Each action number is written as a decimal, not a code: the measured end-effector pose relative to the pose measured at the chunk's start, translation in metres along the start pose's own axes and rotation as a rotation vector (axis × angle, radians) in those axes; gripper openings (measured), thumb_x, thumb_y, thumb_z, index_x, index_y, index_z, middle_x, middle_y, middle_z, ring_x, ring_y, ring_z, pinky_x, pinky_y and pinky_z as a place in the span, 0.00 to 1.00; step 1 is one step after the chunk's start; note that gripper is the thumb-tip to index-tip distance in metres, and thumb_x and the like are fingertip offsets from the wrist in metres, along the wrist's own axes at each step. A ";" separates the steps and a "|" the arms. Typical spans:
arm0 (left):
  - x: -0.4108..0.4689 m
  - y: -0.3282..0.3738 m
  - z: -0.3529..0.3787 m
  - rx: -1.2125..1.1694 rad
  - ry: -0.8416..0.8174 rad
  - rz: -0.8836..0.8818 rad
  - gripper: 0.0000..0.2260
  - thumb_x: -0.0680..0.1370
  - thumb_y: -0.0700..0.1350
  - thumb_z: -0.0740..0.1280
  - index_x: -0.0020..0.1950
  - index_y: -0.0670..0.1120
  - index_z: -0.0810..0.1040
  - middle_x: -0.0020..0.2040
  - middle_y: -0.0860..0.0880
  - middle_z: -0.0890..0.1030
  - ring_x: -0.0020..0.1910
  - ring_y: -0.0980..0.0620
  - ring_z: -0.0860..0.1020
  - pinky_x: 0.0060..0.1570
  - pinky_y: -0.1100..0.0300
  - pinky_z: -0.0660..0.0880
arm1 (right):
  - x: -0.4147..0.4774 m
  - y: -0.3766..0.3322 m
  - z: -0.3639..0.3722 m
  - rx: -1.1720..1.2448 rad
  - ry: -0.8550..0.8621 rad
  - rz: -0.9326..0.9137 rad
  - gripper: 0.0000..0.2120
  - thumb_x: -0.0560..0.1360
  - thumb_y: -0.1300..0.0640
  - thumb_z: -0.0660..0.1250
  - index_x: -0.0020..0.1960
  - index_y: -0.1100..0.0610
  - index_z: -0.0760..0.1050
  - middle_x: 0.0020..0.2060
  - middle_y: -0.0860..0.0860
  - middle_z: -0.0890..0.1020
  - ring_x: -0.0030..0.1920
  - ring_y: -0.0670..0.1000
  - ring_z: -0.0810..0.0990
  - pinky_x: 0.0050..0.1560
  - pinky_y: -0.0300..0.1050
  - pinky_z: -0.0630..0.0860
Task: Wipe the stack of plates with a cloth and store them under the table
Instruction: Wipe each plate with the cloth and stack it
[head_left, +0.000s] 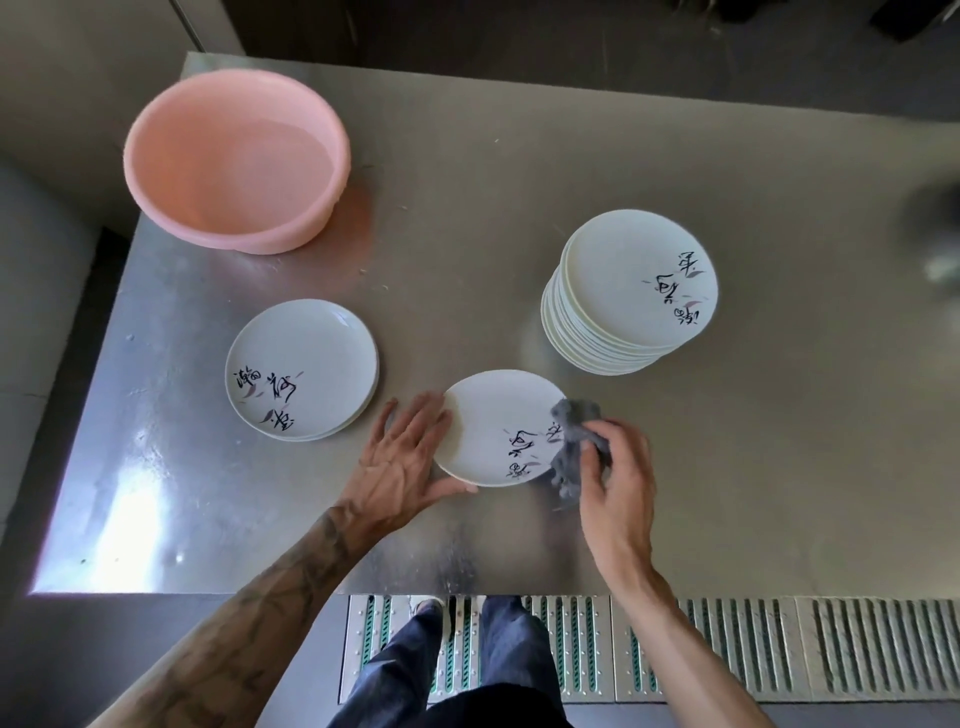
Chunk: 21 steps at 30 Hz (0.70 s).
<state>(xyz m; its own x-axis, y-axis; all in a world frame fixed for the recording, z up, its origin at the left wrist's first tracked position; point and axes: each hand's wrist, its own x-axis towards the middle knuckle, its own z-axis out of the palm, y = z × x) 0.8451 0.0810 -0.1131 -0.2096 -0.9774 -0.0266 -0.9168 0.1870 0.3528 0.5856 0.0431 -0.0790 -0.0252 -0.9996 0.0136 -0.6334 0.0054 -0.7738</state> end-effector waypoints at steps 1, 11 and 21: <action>0.001 0.000 -0.003 -0.017 0.049 0.022 0.39 0.76 0.70 0.59 0.67 0.36 0.80 0.70 0.39 0.78 0.71 0.38 0.75 0.71 0.37 0.69 | 0.003 -0.003 -0.001 0.020 0.045 -0.010 0.10 0.80 0.64 0.66 0.60 0.55 0.78 0.58 0.49 0.76 0.60 0.47 0.76 0.60 0.28 0.68; 0.002 0.014 -0.014 -0.727 0.224 -0.363 0.14 0.81 0.66 0.62 0.61 0.61 0.67 0.45 0.60 0.80 0.40 0.61 0.78 0.37 0.59 0.74 | 0.023 -0.026 0.022 0.085 0.000 -0.106 0.12 0.80 0.67 0.66 0.60 0.56 0.78 0.58 0.51 0.76 0.60 0.46 0.74 0.61 0.29 0.67; -0.003 -0.003 0.007 -0.775 -0.042 -0.466 0.56 0.66 0.51 0.84 0.84 0.51 0.51 0.78 0.44 0.68 0.69 0.41 0.73 0.69 0.52 0.72 | 0.036 -0.024 0.062 -0.041 -0.195 -0.037 0.11 0.79 0.65 0.66 0.59 0.54 0.77 0.58 0.49 0.74 0.58 0.46 0.74 0.60 0.27 0.66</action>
<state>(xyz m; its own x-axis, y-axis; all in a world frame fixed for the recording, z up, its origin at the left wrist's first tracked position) 0.8459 0.0839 -0.1201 0.0996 -0.9301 -0.3536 -0.4294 -0.3607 0.8280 0.6477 0.0051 -0.0992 0.1469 -0.9856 -0.0843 -0.6623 -0.0347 -0.7485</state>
